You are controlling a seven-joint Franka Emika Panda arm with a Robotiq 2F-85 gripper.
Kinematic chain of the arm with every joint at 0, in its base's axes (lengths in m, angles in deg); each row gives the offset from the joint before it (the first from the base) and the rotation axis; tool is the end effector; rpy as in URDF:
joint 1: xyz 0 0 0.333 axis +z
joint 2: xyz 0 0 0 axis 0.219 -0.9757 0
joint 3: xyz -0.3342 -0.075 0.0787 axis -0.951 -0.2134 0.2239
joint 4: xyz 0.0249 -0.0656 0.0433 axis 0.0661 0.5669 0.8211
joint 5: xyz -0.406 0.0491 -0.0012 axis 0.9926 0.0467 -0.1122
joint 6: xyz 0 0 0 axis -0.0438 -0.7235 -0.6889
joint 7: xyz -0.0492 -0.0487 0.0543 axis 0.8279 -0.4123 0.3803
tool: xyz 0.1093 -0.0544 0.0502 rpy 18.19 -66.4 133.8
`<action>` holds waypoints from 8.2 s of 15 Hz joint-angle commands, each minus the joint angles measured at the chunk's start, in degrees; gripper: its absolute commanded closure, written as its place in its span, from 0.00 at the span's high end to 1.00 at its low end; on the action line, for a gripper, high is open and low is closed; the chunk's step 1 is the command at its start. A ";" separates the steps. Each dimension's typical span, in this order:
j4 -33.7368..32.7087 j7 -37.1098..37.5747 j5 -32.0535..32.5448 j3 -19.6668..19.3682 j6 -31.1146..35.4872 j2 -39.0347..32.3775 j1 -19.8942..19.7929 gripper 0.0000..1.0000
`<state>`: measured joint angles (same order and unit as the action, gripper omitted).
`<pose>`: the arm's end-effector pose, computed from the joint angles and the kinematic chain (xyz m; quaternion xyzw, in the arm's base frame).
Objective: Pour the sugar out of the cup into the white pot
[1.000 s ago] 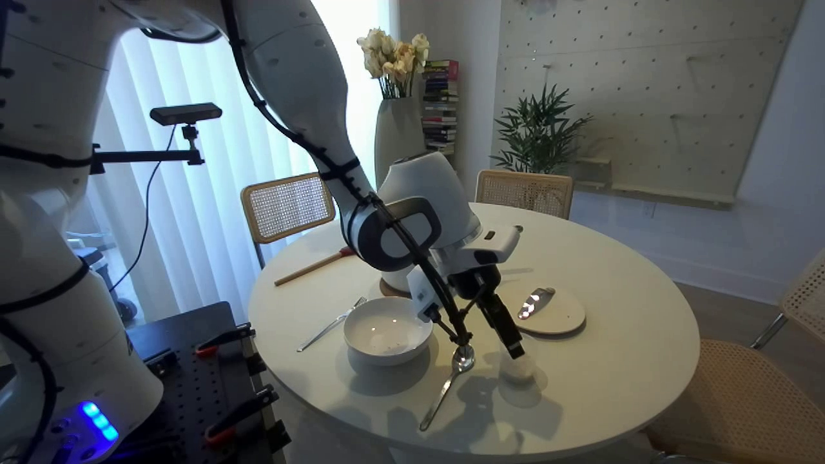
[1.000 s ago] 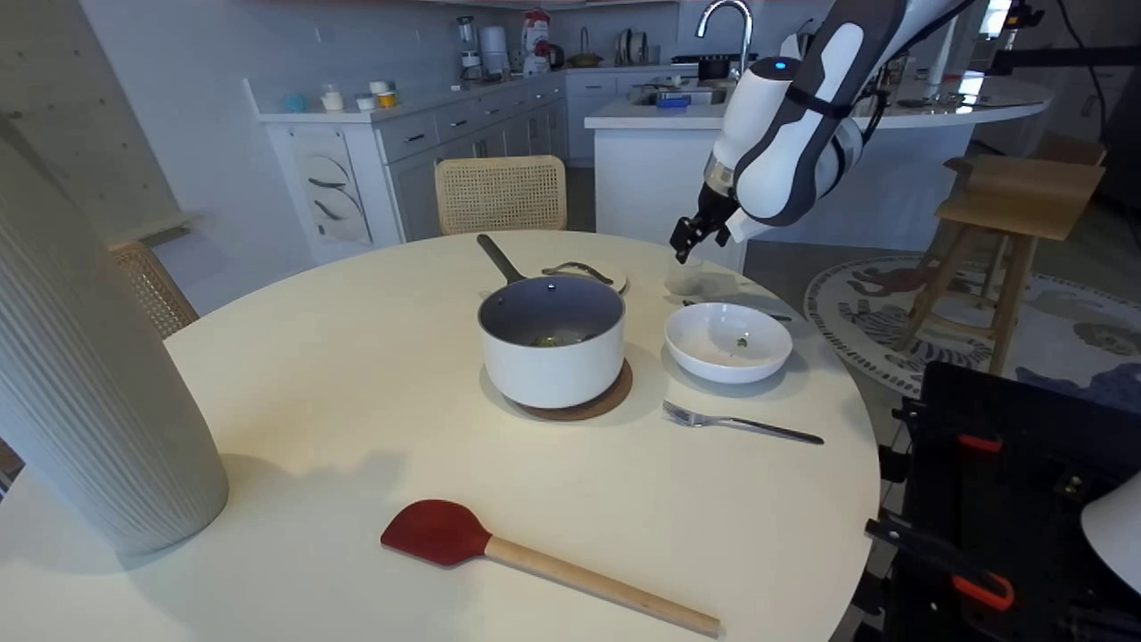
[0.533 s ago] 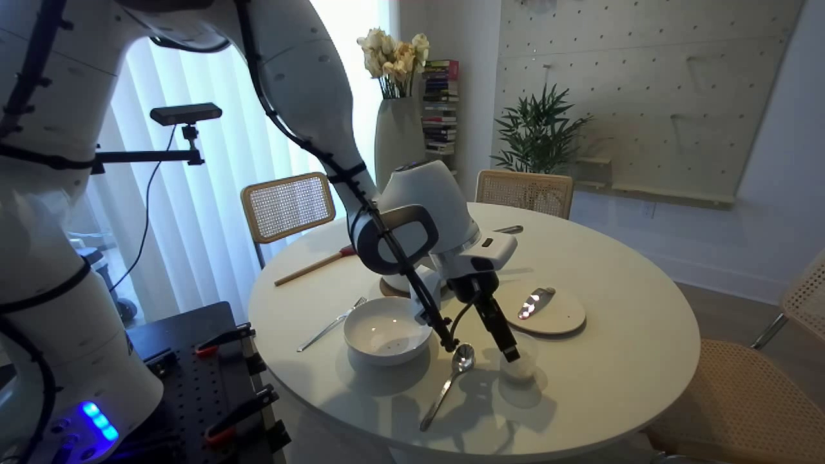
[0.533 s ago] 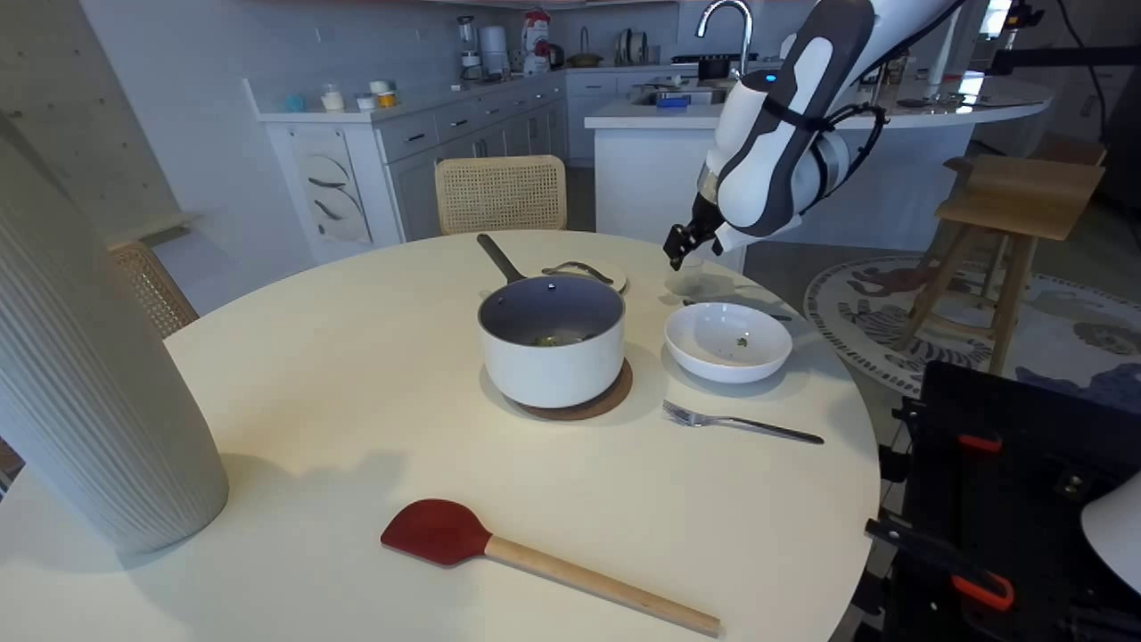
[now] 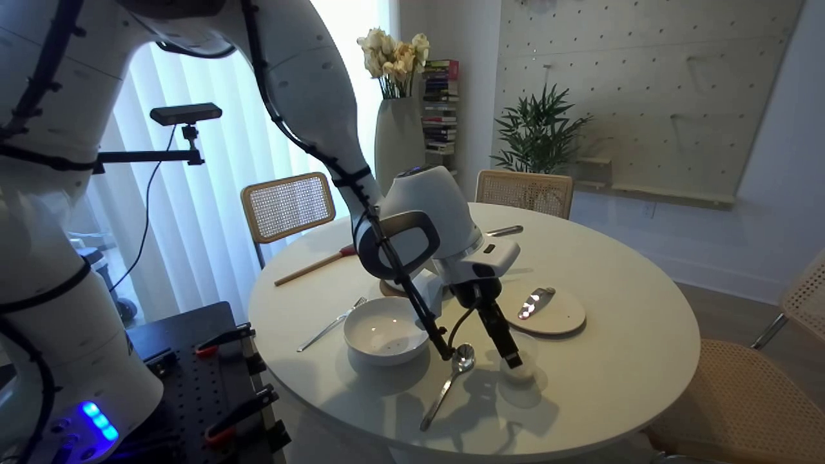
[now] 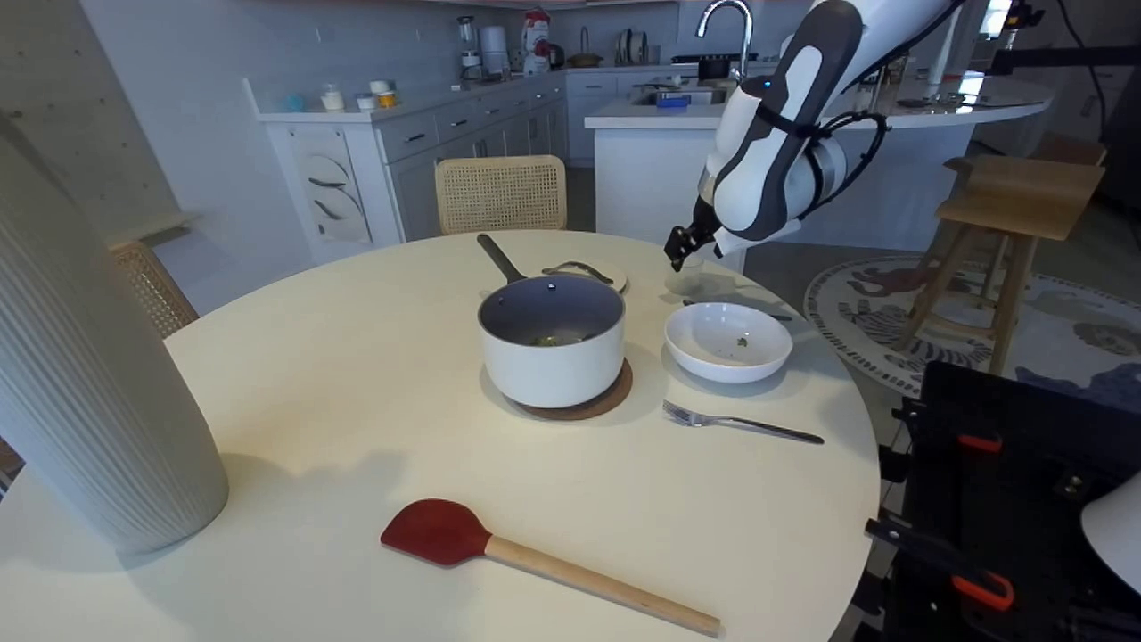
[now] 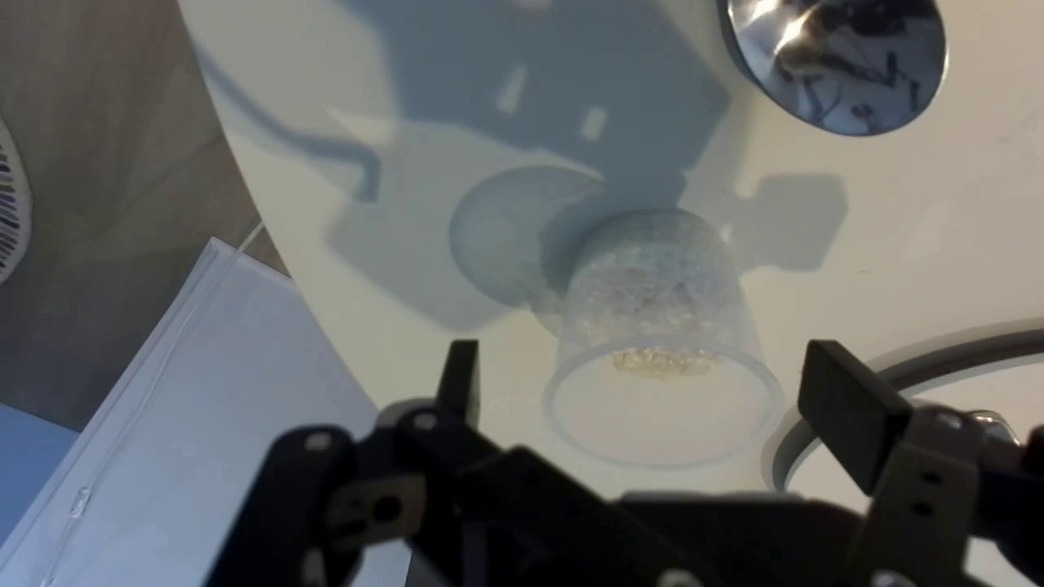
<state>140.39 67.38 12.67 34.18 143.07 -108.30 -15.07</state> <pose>0.5498 -0.2609 0.1828 0.9357 -0.2548 0.2110 0.1224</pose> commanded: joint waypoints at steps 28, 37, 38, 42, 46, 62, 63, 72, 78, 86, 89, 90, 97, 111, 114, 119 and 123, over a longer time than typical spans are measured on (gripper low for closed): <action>-6.72 -3.56 -4.35 4.51 6.92 -9.62 -4.50 1.00; -5.89 -3.79 -4.34 4.96 8.23 -9.83 -4.55 0.73; -5.90 -3.82 -4.35 5.01 8.29 -9.89 -4.54 0.68; -5.97 -3.88 -4.43 5.09 8.71 -9.87 -4.61 0.42; -6.05 -3.91 -4.42 4.99 8.68 -9.75 -4.64 0.41; -2.07 -6.94 -3.34 4.84 5.71 0.96 -3.72 0.41; -1.48 -7.48 -3.20 4.87 5.44 1.94 -3.73 0.41; 4.28 -7.70 0.68 -2.32 -9.91 15.96 3.38 0.41; 5.75 -5.41 9.11 -7.39 -21.17 25.06 9.39 0.41; 8.16 -7.01 14.66 6.09 -34.52 35.49 1.98 0.41; 8.71 -9.02 12.55 11.00 -39.22 38.14 0.21 0.41; 8.85 -9.31 12.15 12.12 -40.31 38.82 -0.07 0.41; 8.25 -17.72 7.18 15.75 -45.92 40.47 0.11 0.41; 2.77 -32.95 2.98 16.99 -47.63 34.81 0.71 0.41; 2.22 -30.48 3.41 18.72 -47.22 34.05 1.24 0.41; 1.79 -25.81 3.72 21.95 -47.55 33.09 2.64 0.41; 0.69 -25.42 3.88 23.53 -49.30 31.90 3.57 0.41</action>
<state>143.48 40.75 16.36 56.81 97.04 -75.29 -12.05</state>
